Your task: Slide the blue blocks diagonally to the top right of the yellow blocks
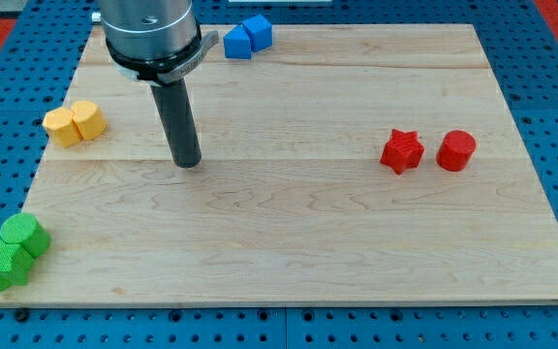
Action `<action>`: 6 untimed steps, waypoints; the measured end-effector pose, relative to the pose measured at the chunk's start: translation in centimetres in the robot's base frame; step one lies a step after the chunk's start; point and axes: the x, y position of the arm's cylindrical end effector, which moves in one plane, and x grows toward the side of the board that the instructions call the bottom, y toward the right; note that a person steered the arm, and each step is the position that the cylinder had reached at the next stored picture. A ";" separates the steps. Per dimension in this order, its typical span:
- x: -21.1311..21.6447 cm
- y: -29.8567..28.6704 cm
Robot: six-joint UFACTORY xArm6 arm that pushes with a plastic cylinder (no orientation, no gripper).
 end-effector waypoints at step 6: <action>-18.1 10.3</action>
